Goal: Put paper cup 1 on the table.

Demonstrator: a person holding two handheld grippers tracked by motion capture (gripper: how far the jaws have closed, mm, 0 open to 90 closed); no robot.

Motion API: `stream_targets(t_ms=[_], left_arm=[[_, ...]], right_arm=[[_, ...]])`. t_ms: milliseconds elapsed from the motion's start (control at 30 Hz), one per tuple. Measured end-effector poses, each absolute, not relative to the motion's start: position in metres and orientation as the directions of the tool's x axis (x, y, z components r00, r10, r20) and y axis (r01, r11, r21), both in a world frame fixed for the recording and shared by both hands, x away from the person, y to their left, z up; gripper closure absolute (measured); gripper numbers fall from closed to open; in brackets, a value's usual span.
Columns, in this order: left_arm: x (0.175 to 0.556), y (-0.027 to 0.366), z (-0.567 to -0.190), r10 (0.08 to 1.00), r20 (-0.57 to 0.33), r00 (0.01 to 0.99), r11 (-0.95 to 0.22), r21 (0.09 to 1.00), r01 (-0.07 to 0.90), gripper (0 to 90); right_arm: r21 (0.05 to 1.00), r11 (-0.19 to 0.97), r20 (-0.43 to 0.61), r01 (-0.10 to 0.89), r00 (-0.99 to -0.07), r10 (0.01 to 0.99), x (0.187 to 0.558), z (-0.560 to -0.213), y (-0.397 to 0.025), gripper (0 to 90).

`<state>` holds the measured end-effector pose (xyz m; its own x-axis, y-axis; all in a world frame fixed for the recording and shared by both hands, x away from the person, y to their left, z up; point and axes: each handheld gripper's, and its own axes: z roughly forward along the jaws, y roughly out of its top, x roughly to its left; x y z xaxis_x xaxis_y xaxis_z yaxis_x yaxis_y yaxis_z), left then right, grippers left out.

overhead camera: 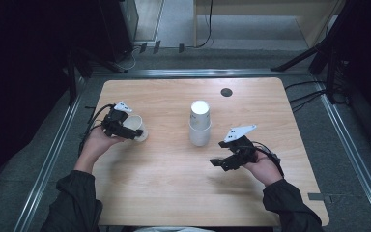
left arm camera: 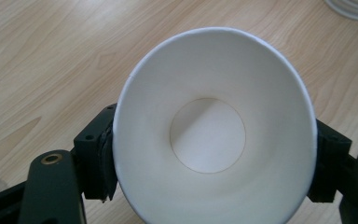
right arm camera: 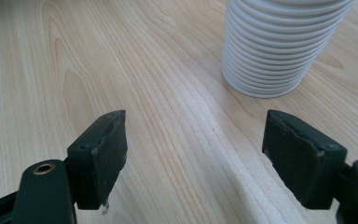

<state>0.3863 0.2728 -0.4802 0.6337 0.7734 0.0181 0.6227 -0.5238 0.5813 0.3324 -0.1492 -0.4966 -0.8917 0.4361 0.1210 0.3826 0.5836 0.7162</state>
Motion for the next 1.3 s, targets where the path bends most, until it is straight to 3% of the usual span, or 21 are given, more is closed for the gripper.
stream_targets(t_ms=[700,1300], left_arm=[[0.391,0.276,-0.488,0.806,0.048,0.59,-0.518,0.538,0.665,20.2],[0.394,0.276,-0.49,0.81,-0.011,0.587,-0.495,0.524,0.693,14.1]], right_arm=[[0.737,0.574,0.109,0.357,-0.901,0.42,0.331,-0.495,-0.148,22.3],[0.762,0.507,0.166,0.403,-0.878,0.448,0.332,-0.493,-0.148,19.1]])
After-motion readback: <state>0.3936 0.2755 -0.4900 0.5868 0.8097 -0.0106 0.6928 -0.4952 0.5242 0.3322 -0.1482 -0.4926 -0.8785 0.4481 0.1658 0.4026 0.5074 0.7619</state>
